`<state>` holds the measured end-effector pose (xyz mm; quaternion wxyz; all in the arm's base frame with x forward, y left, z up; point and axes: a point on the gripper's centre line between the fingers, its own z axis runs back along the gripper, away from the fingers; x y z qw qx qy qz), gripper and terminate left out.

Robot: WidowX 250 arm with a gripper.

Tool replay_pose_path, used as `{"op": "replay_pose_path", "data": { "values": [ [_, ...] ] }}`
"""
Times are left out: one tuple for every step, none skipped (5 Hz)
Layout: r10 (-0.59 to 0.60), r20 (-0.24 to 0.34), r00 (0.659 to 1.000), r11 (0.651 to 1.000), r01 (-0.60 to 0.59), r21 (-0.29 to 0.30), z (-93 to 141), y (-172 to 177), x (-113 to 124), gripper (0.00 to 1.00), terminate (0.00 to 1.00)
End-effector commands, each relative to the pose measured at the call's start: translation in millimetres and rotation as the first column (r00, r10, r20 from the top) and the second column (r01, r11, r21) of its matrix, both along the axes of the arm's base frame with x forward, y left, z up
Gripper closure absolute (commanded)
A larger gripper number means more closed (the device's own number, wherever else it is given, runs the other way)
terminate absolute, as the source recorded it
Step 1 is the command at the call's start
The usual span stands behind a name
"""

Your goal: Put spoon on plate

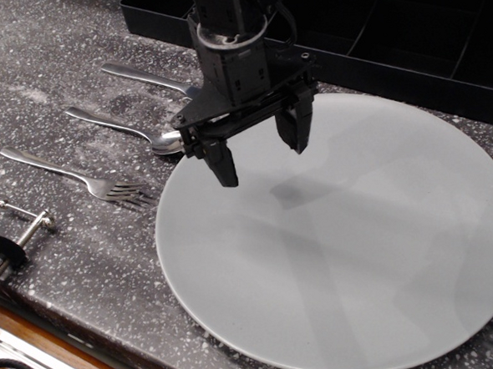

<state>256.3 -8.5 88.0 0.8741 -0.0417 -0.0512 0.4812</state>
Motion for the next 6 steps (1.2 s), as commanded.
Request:
{"op": "replay_pose_path", "data": {
  "values": [
    [0.0, 0.0, 1.0, 1.0, 0.0, 0.0, 0.0, 0.0, 0.0, 0.0, 0.0],
    [0.098, -0.014, 0.995, 0.994, -0.099, -0.037, 29.9, 30.2, 19.1, 0.0, 0.0],
    [0.224, 0.01, 0.975, 0.974, -0.223, -0.051, 43.4, 65.9, 31.4, 0.0, 0.0],
    [0.304, 0.013, 0.953, 0.953, -0.304, -0.005, 35.8, 96.0, 39.8, 0.0, 0.0],
    [0.384, 0.027, 0.923, 0.923, -0.384, 0.024, 20.9, 127.8, 36.1, 0.0, 0.0],
    [0.392, 0.065, 0.918, 0.916, -0.396, 0.064, 8.0, 144.5, 38.0, 0.0, 0.0]
  ]
}}
